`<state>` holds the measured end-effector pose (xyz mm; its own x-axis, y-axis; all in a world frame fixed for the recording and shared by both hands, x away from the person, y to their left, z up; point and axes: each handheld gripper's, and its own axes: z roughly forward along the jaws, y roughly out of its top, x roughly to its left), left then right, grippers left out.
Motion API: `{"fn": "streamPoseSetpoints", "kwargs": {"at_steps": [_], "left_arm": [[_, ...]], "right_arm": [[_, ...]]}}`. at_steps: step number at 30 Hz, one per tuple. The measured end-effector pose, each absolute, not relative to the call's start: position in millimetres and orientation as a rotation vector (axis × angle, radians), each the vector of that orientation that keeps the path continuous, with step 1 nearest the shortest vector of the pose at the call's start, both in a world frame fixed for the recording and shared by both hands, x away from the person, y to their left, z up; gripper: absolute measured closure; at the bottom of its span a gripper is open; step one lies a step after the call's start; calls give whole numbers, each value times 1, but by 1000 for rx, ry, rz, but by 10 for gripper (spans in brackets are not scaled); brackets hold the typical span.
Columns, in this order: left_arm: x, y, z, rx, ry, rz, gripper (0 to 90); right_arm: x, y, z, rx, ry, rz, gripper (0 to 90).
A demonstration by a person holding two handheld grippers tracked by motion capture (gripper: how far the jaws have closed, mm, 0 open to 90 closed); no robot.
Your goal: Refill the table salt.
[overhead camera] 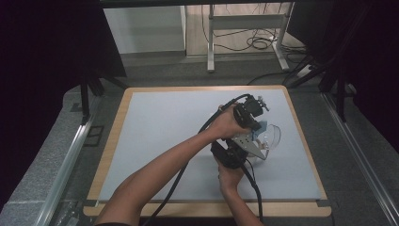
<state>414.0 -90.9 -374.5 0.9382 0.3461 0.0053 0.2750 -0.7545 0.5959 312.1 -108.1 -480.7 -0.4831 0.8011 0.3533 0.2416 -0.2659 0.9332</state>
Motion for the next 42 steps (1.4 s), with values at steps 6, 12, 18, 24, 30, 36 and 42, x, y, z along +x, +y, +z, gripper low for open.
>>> {"fn": "streamPoseSetpoints", "kwargs": {"at_steps": [6, 12, 18, 24, 30, 36, 42], "left_arm": [[414, -90, -375, 2471, 440, 151, 898], [414, -89, -375, 2470, 445, 149, 899], [414, -88, -374, 2468, 442, 150, 898], [414, -87, -374, 2470, 442, 152, 898], [414, -88, -374, 2469, 441, 150, 898], [414, -89, -375, 2474, 440, 148, 899], [414, -90, -376, 2476, 436, 151, 898]], "right_arm": [[312, -108, -481, 1275, 1570, 1798, 546], [312, -106, -481, 1273, 1573, 1797, 546], [312, -106, -481, 1268, 1574, 1793, 546], [312, -105, -480, 1270, 1574, 1794, 546], [312, -105, -480, 1271, 1573, 1792, 546], [312, -105, -480, 1283, 1568, 1793, 546], [312, -106, -480, 1290, 1558, 1794, 546]]}}
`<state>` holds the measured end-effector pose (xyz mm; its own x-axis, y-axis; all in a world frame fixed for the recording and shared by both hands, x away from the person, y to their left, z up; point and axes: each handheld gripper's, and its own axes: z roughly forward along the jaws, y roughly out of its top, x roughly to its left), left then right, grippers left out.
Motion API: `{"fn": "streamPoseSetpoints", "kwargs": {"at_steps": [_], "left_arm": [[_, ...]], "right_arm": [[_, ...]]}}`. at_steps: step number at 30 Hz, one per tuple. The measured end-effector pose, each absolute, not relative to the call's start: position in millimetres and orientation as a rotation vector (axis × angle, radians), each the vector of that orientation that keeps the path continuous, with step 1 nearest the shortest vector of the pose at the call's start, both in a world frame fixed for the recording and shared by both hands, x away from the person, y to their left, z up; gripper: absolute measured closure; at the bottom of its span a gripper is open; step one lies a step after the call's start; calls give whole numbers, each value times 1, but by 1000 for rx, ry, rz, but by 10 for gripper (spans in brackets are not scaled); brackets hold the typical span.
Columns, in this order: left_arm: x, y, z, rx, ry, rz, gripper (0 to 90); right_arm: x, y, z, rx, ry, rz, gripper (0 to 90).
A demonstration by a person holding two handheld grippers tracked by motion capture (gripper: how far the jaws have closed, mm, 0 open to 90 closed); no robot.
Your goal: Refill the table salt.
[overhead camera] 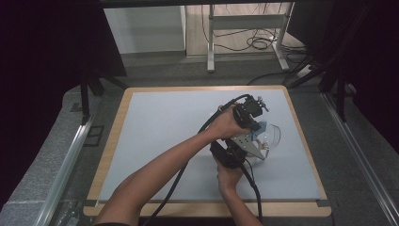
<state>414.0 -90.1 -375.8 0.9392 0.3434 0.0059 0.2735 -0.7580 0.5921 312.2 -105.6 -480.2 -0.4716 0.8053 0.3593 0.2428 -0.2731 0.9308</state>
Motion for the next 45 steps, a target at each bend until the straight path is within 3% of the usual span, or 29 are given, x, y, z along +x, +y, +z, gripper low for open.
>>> {"fn": "streamPoseSetpoints", "kwargs": {"at_steps": [45], "left_arm": [[415, -92, -379, 2481, 436, 140, 898]], "right_arm": [[312, -107, -483, 1295, 1558, 1791, 546]]}}
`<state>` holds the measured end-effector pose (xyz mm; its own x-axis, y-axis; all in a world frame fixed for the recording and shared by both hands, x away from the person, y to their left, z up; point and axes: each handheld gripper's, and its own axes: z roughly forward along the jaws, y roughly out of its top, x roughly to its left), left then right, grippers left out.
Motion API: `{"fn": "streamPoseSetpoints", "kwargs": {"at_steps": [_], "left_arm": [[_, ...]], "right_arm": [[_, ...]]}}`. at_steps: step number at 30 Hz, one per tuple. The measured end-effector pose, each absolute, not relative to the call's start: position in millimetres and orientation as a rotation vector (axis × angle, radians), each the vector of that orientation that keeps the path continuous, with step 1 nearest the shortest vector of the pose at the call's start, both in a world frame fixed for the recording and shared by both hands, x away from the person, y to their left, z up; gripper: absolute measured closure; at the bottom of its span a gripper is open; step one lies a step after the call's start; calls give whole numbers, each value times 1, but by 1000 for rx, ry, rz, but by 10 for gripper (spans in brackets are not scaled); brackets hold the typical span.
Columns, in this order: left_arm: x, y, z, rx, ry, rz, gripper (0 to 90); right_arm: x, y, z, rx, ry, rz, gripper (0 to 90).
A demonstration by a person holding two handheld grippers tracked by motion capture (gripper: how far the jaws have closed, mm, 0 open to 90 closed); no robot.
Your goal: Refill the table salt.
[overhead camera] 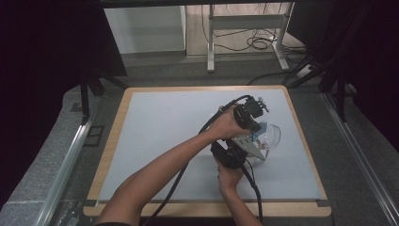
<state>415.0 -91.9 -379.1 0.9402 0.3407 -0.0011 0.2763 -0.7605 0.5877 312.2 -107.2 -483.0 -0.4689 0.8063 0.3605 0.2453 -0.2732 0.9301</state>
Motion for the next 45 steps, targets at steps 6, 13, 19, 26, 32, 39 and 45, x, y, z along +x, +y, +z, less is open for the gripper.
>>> {"fn": "streamPoseSetpoints", "kwargs": {"at_steps": [6, 13, 19, 26, 32, 39, 45], "left_arm": [[415, -91, -379, 2482, 437, 140, 898], [415, -90, -381, 2478, 439, 139, 898], [415, -89, -381, 2474, 444, 139, 898], [414, -88, -381, 2476, 443, 140, 898], [415, -87, -382, 2475, 443, 141, 898], [414, -87, -381, 2477, 444, 141, 898], [414, -86, -381, 2476, 442, 140, 898]], "right_arm": [[312, -107, -483, 1294, 1560, 1791, 546], [313, -106, -484, 1292, 1566, 1787, 546], [312, -105, -484, 1291, 1569, 1788, 546], [312, -105, -485, 1287, 1569, 1788, 546], [312, -104, -485, 1287, 1573, 1787, 546], [311, -104, -485, 1283, 1576, 1787, 546], [311, -104, -485, 1278, 1580, 1786, 546]]}}
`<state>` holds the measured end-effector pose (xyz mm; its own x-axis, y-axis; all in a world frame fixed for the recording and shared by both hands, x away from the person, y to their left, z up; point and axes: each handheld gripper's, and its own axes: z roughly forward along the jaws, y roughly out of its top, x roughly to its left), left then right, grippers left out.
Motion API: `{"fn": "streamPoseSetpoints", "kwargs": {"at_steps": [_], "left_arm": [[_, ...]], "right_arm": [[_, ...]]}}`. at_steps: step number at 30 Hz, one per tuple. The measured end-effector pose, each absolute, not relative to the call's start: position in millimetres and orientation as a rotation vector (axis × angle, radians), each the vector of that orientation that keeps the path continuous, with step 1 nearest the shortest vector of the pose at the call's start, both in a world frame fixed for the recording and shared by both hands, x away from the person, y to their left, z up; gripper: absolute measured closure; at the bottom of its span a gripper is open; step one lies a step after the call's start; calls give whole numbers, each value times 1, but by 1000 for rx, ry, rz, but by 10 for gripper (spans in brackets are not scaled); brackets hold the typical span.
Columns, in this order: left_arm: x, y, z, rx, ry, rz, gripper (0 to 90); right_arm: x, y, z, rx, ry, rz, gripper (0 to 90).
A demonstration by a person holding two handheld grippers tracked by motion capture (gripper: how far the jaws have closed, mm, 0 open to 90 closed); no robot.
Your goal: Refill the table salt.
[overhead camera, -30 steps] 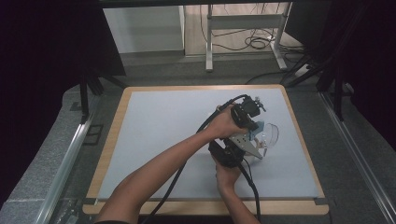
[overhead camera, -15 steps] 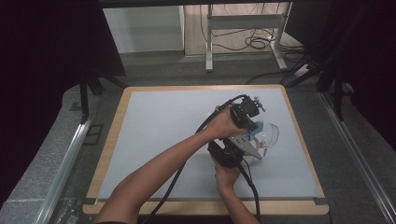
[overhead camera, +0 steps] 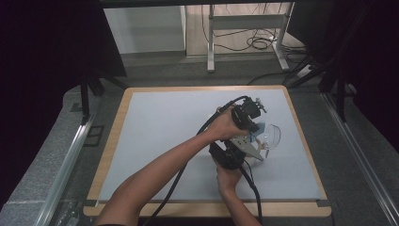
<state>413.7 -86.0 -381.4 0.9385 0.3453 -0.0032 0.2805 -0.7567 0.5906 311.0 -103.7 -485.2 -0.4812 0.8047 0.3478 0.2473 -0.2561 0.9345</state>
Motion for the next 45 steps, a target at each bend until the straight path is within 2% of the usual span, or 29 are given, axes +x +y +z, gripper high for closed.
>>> {"fn": "streamPoseSetpoints", "kwargs": {"at_steps": [45], "left_arm": [[414, -88, -382, 2480, 442, 141, 898]], "right_arm": [[312, -105, -485, 1286, 1572, 1787, 546]]}}
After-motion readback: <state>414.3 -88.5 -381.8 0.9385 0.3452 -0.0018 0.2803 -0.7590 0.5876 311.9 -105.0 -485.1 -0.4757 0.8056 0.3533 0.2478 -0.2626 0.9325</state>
